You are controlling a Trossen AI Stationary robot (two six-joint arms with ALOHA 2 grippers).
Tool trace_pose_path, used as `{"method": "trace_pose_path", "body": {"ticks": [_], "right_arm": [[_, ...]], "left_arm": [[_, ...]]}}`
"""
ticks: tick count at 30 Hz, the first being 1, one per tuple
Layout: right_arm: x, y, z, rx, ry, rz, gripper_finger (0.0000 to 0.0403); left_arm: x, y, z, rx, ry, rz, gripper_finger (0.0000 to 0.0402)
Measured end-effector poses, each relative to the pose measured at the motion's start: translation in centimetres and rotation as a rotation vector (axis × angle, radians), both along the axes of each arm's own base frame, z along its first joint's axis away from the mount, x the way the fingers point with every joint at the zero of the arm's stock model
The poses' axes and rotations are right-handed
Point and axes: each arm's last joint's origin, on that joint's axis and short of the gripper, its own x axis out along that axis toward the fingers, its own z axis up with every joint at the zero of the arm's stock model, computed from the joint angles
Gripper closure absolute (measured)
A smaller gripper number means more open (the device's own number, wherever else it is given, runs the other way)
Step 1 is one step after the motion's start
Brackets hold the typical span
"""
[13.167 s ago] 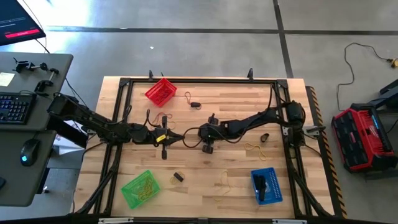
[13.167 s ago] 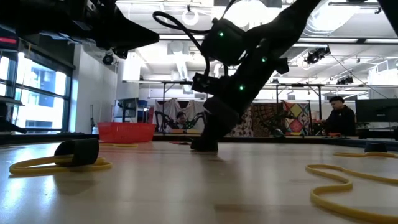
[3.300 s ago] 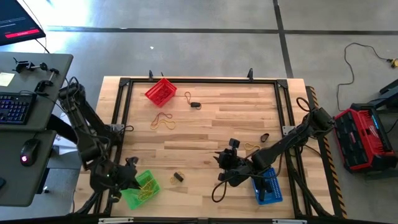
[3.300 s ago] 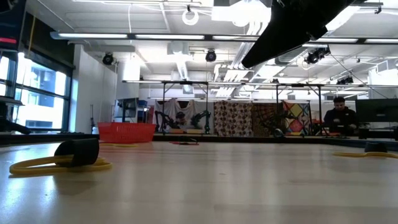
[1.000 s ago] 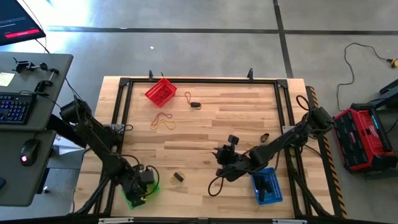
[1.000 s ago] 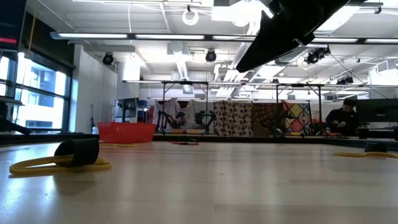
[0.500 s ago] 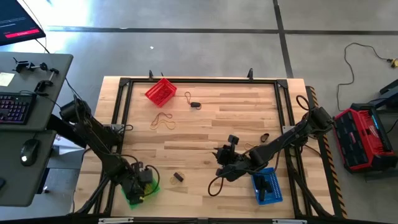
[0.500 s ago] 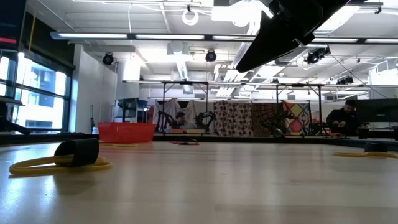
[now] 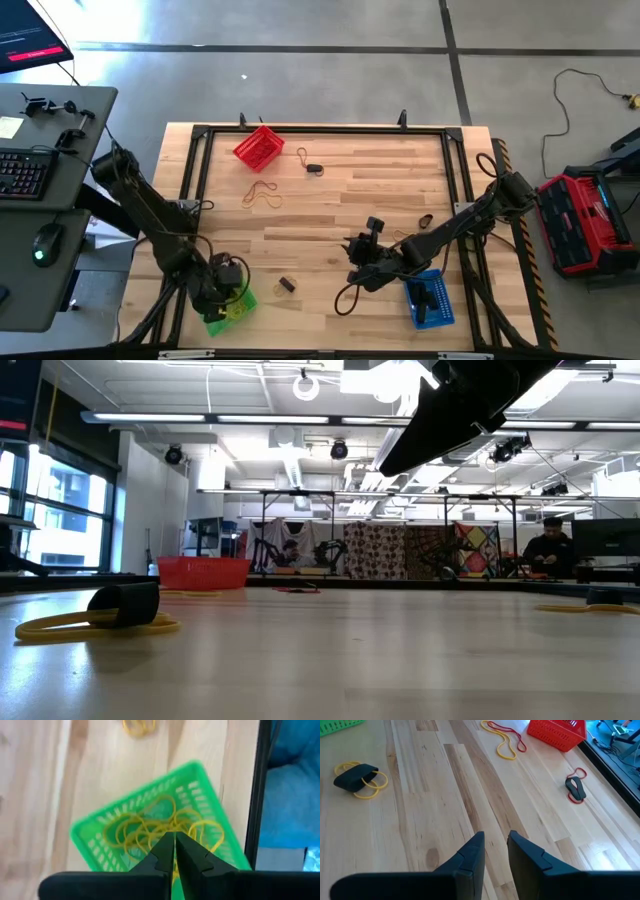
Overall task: Sort rubber bands into baskets
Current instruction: Put the black rubber band into the blue basket
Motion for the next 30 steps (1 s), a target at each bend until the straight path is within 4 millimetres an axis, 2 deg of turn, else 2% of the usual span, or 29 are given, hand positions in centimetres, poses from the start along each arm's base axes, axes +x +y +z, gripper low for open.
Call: {"method": "trace_pose_path", "body": {"ticks": [6,15,22,30], "right_arm": [[0.0,0.0,0.0,0.002,-0.001,-0.001,0.033],[0.0,0.0,0.0,0.003,-0.003,-0.001,0.033],[0.0,0.0,0.0,0.005,-0.005,-0.002,0.033],[0.0,0.0,0.0,0.005,-0.005,-0.002,0.033]], "left_arm": [[0.9,1.0,0.7,0.048,-0.1,0.021,0.0401],[4.6,3.6,0.5,0.16,-0.204,0.02,0.0401],[7.6,8.8,0.6,0.356,-0.245,0.165,0.0401],[11.0,15.5,1.6,0.441,-0.362,0.213,0.0401]]}}
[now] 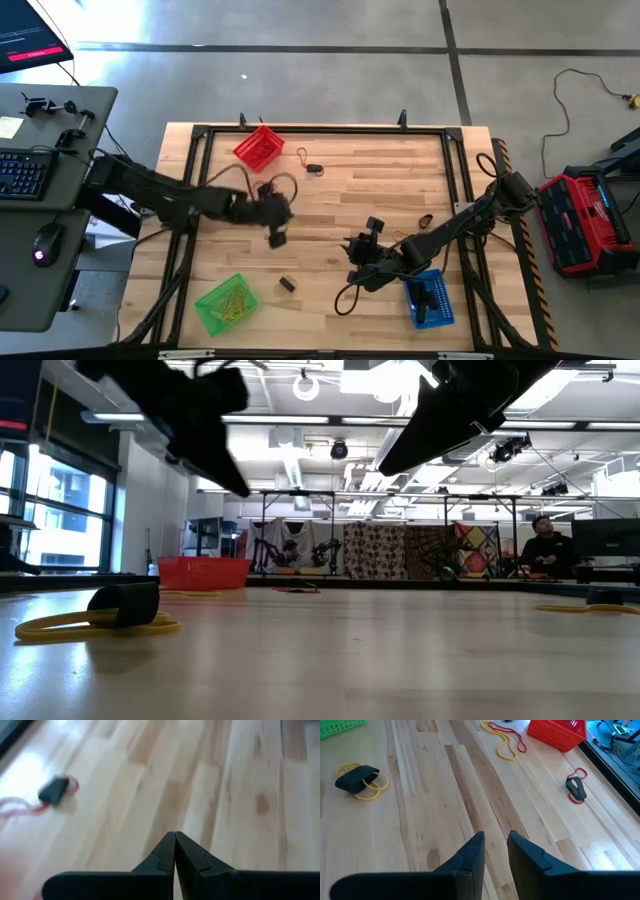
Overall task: Sort rubber bands into baskets
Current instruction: Put the black rubber band into the blue basket
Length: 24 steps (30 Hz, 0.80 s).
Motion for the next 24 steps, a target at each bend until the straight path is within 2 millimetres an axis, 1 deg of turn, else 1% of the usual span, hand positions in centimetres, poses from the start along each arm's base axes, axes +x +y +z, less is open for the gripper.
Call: {"method": "trace_pose_path", "body": {"ticks": [4,8,14,16,19,24], "right_arm": [[0.0,0.0,0.0,0.0,0.0,0.0,0.033],[0.0,0.0,0.0,0.0,0.0,-0.001,0.033],[0.0,-0.1,0.0,0.009,-0.001,-0.012,0.033],[0.0,-0.1,-0.1,0.008,0.001,-0.014,0.033],[0.0,-0.2,-0.1,0.008,0.001,-0.016,0.033],[0.0,-0.2,-0.1,0.008,0.002,-0.018,0.033]], "left_arm": [[1.3,3.2,0.1,-0.014,-0.058,-0.017,0.0401],[2.2,6.0,-0.9,-0.011,-0.06,-0.003,0.0401],[2.7,10.0,-2.6,0.065,-0.028,0.144,0.0397],[2.9,11.0,-3.1,0.097,-0.016,0.17,0.0389],[3.1,12.2,-4.0,0.094,-0.015,0.196,0.0368],[3.5,13.7,-5.0,0.106,-0.005,0.243,0.0327]]}}
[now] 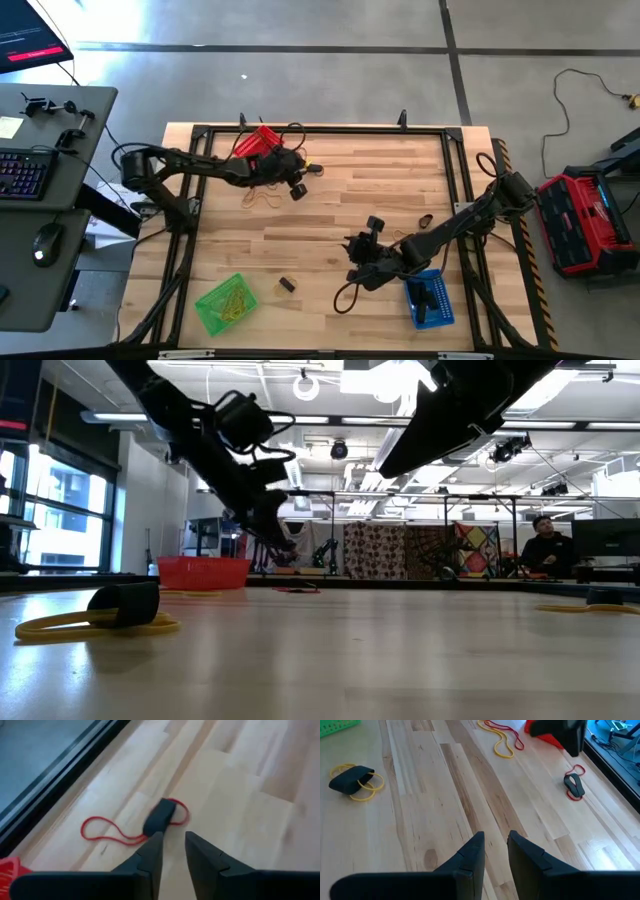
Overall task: Sort rubber bands into baskets
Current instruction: Put the black rubber band into the blue basket
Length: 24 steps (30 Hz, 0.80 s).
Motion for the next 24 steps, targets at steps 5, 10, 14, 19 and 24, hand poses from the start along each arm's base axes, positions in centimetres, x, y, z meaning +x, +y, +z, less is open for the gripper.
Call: {"method": "trace_pose_path", "body": {"ticks": [5,10,14,19,24], "right_arm": [[0.1,-0.1,-0.1,0.0,0.004,-0.006,0.033],[0.1,-0.1,-0.1,0.0,0.004,-0.007,0.033],[0.0,-0.1,-0.1,0.0,0.006,-0.008,0.033],[0.0,-0.2,-0.2,-0.002,0.01,-0.009,0.033],[0.0,-0.2,-0.2,-0.002,0.011,-0.008,0.033]], "left_arm": [[1.5,1.7,-0.7,-0.001,0.054,0.017,0.0295],[3.1,2.6,-1.9,-0.01,0.144,0.003,0.0277],[4.0,2.9,-2.7,-0.013,0.183,-0.002,0.0268],[4.2,3.0,-3.4,0.001,0.215,-0.017,0.0265],[4.1,3.3,-3.9,0.014,0.236,-0.023,0.0266]]}}
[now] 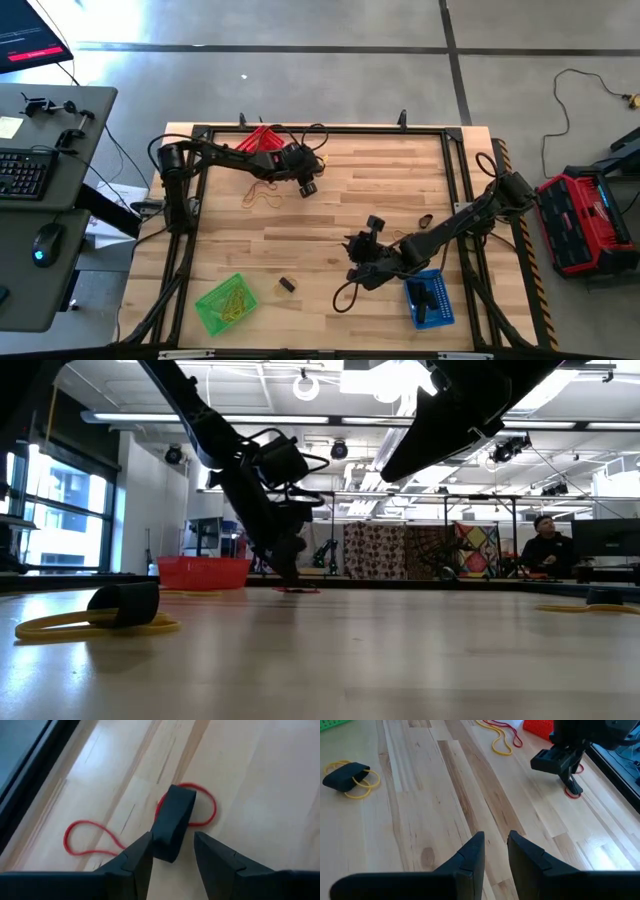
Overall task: Sort rubber bands into baskets
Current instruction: Put the black rubber band into the blue basket
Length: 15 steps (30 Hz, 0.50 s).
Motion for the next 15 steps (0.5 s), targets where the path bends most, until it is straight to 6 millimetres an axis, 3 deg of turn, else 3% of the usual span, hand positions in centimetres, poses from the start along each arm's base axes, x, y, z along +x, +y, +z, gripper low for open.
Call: {"method": "trace_pose_path", "body": {"ticks": [6,12,15], "right_arm": [[-0.01,0.0,0.0,-0.001,0.001,0.0,0.033],[-0.01,-0.01,-0.01,-0.001,0.002,0.0,0.033],[-0.01,-0.01,-0.01,-0.001,0.002,0.0,0.033]], "left_arm": [[-0.05,0.14,0.01,0.013,0.012,-0.018,0.029],[-0.04,0.13,0.08,0.025,0.022,-0.037,0.0379],[0.02,-0.07,0.26,0.057,0.036,-0.045,0.0395]]}}
